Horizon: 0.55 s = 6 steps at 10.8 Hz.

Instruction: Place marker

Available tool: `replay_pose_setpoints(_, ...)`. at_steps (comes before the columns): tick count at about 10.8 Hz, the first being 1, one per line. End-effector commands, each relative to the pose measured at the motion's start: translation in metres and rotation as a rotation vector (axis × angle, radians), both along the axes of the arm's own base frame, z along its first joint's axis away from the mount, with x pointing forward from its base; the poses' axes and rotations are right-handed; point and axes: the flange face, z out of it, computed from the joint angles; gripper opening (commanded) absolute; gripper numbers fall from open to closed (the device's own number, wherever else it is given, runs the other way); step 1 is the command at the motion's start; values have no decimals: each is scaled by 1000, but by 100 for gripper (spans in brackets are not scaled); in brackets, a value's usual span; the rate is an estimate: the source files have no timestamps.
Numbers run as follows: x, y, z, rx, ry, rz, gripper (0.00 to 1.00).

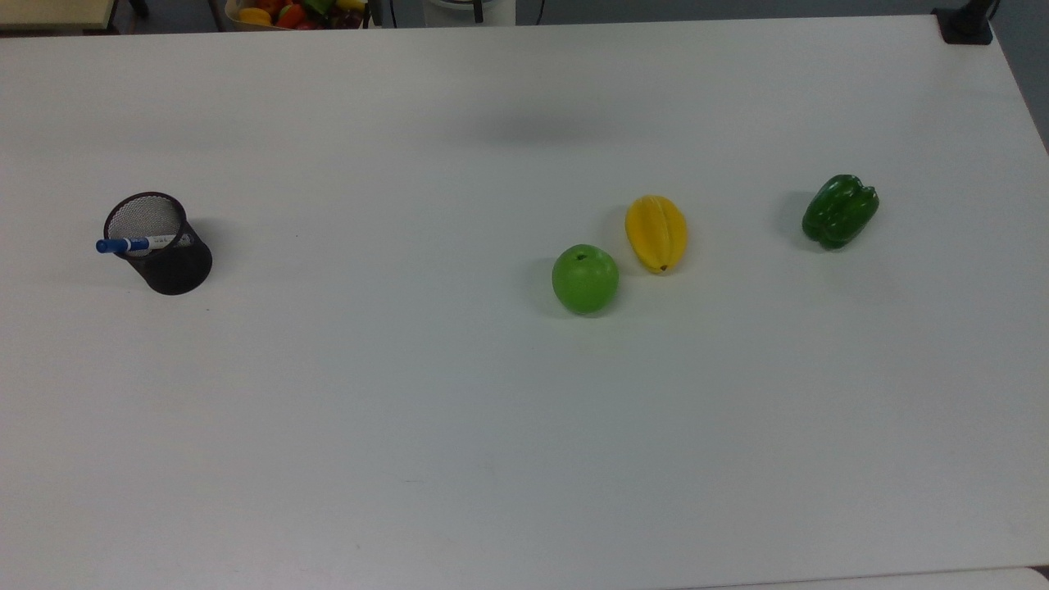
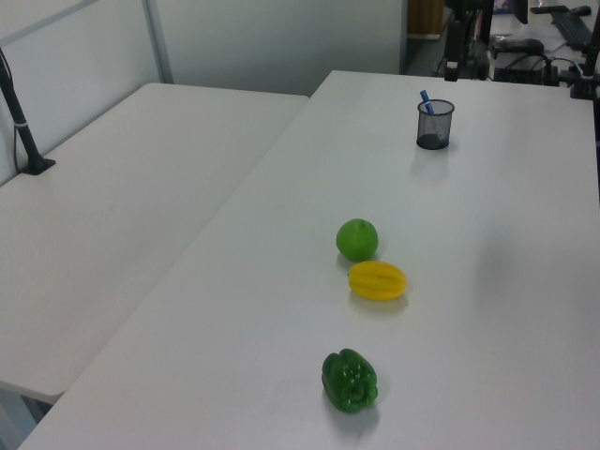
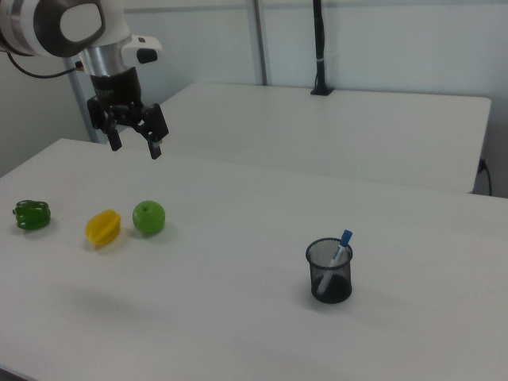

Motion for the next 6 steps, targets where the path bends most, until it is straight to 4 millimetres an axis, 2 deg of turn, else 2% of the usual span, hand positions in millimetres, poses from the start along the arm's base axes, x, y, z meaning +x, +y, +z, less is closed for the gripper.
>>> replay_pose_setpoints(1, -8, -3, 2, -14, -27, 66, 100)
replay_pose_setpoints(6, -9, -4, 3, -13, -28, 56, 100)
